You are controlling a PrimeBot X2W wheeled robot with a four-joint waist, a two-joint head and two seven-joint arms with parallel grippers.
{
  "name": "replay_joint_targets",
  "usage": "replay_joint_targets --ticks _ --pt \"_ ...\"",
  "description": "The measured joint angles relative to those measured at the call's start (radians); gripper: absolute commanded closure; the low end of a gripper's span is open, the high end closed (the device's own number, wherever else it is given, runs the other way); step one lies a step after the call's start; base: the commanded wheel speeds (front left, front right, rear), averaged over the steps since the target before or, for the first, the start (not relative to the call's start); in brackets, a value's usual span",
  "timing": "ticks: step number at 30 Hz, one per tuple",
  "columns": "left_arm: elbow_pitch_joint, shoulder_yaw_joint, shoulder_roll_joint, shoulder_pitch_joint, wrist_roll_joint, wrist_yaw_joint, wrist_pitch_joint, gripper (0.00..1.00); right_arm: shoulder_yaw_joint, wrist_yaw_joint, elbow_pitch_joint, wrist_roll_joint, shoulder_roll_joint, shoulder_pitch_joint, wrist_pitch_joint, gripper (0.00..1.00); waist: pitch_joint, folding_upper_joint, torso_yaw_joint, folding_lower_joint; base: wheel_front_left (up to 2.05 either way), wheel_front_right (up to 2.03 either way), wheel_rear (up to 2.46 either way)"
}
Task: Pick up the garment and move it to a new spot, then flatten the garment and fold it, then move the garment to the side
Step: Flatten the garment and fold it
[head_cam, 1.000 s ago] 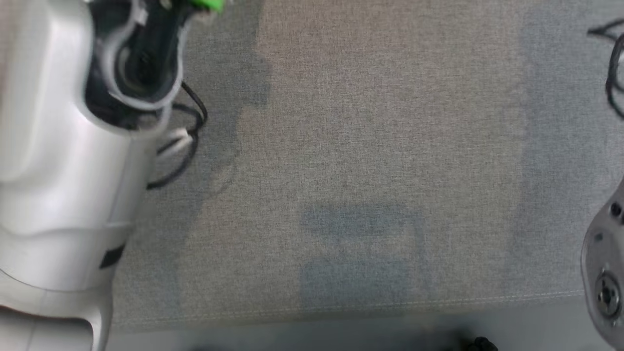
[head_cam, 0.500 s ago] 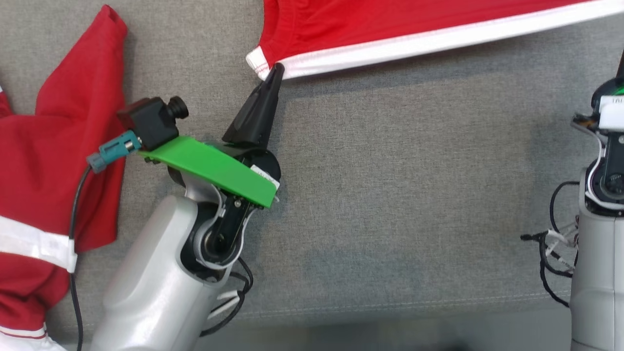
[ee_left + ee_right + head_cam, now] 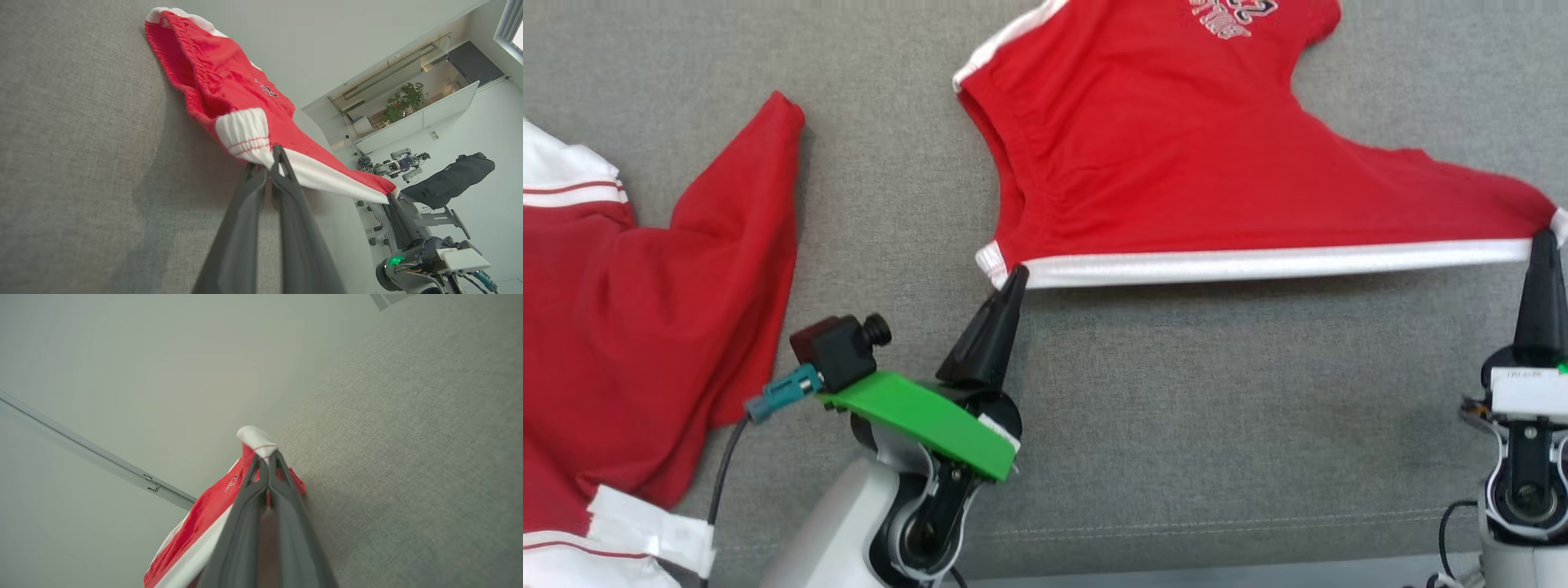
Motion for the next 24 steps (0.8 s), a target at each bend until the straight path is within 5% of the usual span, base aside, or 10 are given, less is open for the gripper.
replay_joint_targets --ticks 14,24 --pt "-0.16 -0.032 0.027 0.26 0.004 0.057 -0.009 1.0 -0.004 -0.04 -0.114 0.029 0.011 0.257 -0.001 1.0 -0.077 0.0 0.012 0.0 0.0 0.0 0.0" --pt "-0.252 -0.033 0.058 0.287 0.008 0.082 -0.019 1.0 0.034 -0.043 -0.216 0.059 -0.003 0.244 -0.026 1.0 -0.023 0.0 0.011 0.0 0.0 0.0 0.0"
